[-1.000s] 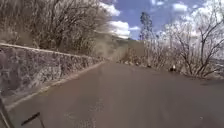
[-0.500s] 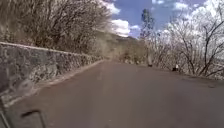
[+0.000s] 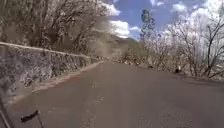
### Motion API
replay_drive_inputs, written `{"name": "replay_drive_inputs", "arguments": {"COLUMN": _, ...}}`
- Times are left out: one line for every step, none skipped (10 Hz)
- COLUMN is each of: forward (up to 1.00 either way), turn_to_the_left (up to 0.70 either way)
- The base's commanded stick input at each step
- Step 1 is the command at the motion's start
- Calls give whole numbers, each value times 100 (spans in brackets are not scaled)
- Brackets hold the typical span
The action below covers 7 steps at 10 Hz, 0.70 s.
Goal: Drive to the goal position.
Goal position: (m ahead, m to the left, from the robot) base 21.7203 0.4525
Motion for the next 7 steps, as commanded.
{"name": "replay_drive_inputs", "arguments": {"forward": 70, "turn_to_the_left": 17}}
{"name": "replay_drive_inputs", "arguments": {"forward": 70, "turn_to_the_left": 29}}
{"name": "replay_drive_inputs", "arguments": {"forward": 70, "turn_to_the_left": 16}}
{"name": "replay_drive_inputs", "arguments": {"forward": 70, "turn_to_the_left": 7}}
{"name": "replay_drive_inputs", "arguments": {"forward": 70, "turn_to_the_left": 0}}
{"name": "replay_drive_inputs", "arguments": {"forward": 70, "turn_to_the_left": 0}}
{"name": "replay_drive_inputs", "arguments": {"forward": 70, "turn_to_the_left": 0}}
